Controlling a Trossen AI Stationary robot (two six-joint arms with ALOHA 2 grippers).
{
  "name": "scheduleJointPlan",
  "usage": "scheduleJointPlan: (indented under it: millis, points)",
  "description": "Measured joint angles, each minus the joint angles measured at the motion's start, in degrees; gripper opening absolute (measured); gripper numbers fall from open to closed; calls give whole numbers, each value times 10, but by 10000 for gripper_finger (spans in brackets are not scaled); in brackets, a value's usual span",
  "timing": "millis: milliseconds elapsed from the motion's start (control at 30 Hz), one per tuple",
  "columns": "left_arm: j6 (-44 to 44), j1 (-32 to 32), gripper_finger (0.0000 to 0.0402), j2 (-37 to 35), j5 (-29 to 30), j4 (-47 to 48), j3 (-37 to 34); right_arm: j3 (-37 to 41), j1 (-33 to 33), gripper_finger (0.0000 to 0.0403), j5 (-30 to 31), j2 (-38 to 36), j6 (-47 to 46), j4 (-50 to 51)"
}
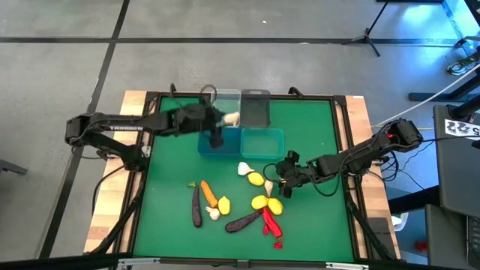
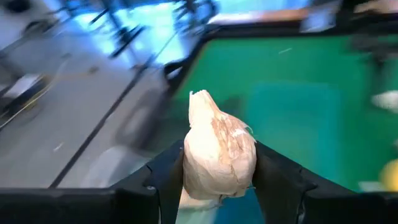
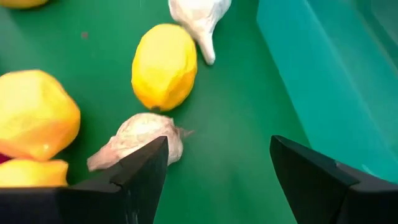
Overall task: Sort produce into baskets
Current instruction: Put the white garlic into the transparent bin
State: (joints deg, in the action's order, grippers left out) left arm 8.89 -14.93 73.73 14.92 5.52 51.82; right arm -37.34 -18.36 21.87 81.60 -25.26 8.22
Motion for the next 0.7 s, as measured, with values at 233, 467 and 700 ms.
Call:
scheduleJointPlan:
  millis: [233, 467, 700]
  points:
    - [22, -138, 168, 36, -13, -1, -19, 0, 0, 280, 5, 0, 0, -14]
    - [23, -193, 220, 82, -74, -26, -19, 0, 0, 280, 5, 0, 0, -13]
    - [40, -186, 263, 115, -75, -28, -19, 0, 0, 280, 5, 0, 0, -13]
